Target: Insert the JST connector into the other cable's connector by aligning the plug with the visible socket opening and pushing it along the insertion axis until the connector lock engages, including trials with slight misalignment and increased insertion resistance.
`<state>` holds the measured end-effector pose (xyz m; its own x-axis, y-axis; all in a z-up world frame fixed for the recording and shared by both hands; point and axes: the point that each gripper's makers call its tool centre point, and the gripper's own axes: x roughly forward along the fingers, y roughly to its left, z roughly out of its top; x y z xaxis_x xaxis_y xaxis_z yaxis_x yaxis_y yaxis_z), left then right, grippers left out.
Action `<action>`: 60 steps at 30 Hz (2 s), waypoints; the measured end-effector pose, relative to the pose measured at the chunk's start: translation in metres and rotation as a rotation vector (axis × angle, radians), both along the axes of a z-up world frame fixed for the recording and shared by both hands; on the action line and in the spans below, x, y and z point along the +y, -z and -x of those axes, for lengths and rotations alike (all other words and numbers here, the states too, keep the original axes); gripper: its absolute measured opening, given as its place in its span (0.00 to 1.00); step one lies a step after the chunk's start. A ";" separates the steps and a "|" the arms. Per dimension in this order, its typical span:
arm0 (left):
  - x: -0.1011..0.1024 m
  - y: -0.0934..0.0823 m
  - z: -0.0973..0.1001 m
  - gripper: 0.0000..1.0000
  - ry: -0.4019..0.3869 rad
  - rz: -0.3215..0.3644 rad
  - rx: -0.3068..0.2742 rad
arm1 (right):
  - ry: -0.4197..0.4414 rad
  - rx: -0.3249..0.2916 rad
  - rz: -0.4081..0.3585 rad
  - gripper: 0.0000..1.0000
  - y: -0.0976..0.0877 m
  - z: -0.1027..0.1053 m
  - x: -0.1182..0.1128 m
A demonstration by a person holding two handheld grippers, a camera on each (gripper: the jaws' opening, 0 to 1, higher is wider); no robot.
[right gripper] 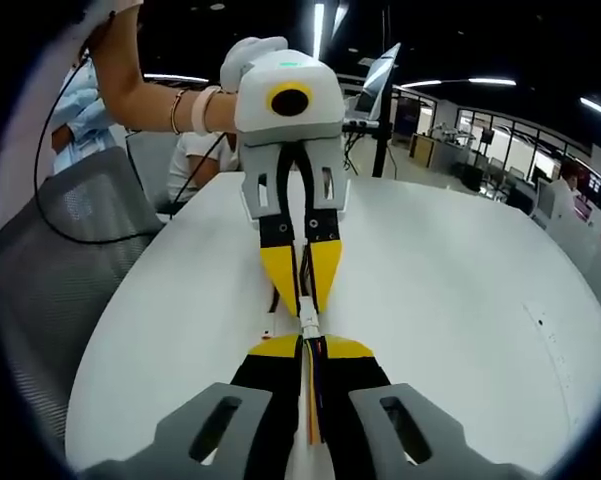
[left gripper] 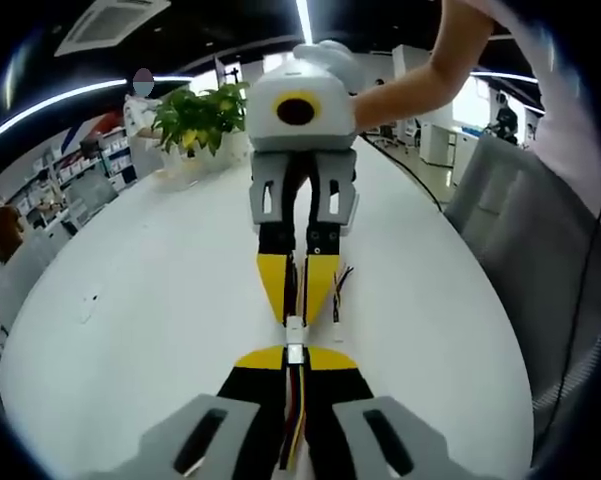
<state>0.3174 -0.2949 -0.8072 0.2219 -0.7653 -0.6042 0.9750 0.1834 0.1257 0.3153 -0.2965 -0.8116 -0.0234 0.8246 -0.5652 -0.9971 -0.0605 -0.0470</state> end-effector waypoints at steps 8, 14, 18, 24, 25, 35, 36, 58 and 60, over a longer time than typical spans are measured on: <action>0.001 0.003 0.000 0.00 0.014 -0.016 -0.003 | -0.005 -0.004 0.005 0.02 0.001 0.000 0.000; -0.001 0.003 -0.003 0.00 0.019 -0.017 -0.004 | -0.001 -0.011 0.002 0.02 0.001 -0.002 0.000; -0.001 0.006 -0.010 0.00 0.026 -0.029 -0.007 | 0.015 -0.004 -0.003 0.03 0.005 -0.008 0.000; -0.001 0.011 -0.015 0.00 0.043 -0.044 0.000 | 0.029 0.000 -0.012 0.03 0.009 -0.011 0.000; -0.001 0.012 -0.016 0.00 0.044 -0.046 -0.001 | 0.030 0.000 -0.011 0.03 0.010 -0.011 0.000; -0.002 0.026 -0.019 0.00 0.065 -0.070 -0.003 | 0.038 0.002 0.005 0.03 0.024 -0.017 -0.001; -0.002 0.027 -0.020 0.00 0.066 -0.072 -0.004 | 0.039 0.003 0.006 0.03 0.025 -0.018 -0.001; -0.001 0.040 -0.018 0.00 0.062 -0.074 0.023 | 0.039 0.014 0.026 0.04 0.038 -0.015 0.000; -0.001 0.041 -0.018 0.00 0.061 -0.079 0.023 | 0.036 0.010 0.031 0.04 0.038 -0.014 0.000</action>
